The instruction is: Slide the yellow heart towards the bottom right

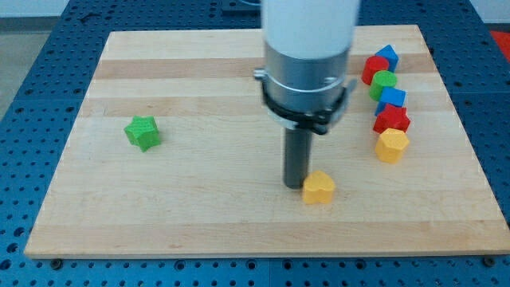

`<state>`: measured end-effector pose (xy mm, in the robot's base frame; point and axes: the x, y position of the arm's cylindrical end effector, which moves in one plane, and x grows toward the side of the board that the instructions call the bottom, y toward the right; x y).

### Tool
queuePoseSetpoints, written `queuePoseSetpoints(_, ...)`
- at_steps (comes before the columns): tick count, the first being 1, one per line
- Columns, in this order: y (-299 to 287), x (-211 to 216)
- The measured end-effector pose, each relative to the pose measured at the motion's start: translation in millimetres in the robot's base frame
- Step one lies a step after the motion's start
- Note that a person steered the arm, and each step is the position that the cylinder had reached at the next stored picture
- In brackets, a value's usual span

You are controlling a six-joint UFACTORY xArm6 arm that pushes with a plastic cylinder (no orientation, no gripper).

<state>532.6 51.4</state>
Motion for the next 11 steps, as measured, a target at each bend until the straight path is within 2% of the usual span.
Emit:
queuePoseSetpoints(1, 55, 0)
queuePoseSetpoints(2, 81, 0)
queuePoseSetpoints(3, 58, 0)
queuePoseSetpoints(5, -24, 6)
queuePoseSetpoints(6, -35, 38)
queuePoseSetpoints(9, 22, 49)
queuePoseSetpoints(11, 53, 33)
